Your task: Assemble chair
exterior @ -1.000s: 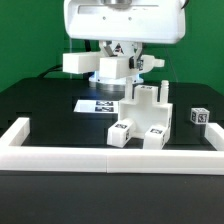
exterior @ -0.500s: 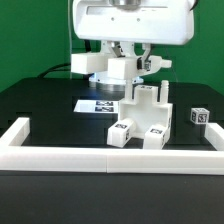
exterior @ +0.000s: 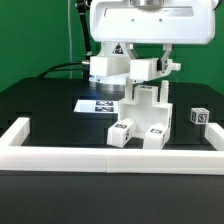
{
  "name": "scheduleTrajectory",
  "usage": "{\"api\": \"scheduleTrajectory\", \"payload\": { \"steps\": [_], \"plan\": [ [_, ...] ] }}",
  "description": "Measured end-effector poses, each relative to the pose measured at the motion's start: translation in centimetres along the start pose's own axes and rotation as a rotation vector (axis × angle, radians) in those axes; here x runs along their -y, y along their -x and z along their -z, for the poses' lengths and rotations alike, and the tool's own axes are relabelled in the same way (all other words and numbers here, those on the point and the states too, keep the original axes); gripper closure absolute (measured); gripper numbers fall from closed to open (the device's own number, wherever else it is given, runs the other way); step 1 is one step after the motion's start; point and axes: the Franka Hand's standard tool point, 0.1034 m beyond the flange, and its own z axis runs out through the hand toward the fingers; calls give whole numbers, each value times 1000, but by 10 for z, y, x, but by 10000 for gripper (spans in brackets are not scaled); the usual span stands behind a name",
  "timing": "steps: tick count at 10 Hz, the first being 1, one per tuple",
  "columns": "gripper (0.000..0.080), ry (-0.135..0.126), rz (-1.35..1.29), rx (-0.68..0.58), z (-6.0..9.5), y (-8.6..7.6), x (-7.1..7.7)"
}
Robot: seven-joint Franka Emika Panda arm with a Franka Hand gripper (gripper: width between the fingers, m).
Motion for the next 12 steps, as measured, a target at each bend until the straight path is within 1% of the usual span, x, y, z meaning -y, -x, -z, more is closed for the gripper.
{"api": "scheduleTrajectory", "payload": {
  "steps": [2, 4, 5, 12],
  "plan": [
    [509, 1, 1, 2, -1, 1, 1],
    [509, -2, 30, -2, -2, 9, 14],
    [509, -1, 37, 1, -4, 12, 18],
    [509, 4, 19, 7, -9, 16, 18]
  ]
}}
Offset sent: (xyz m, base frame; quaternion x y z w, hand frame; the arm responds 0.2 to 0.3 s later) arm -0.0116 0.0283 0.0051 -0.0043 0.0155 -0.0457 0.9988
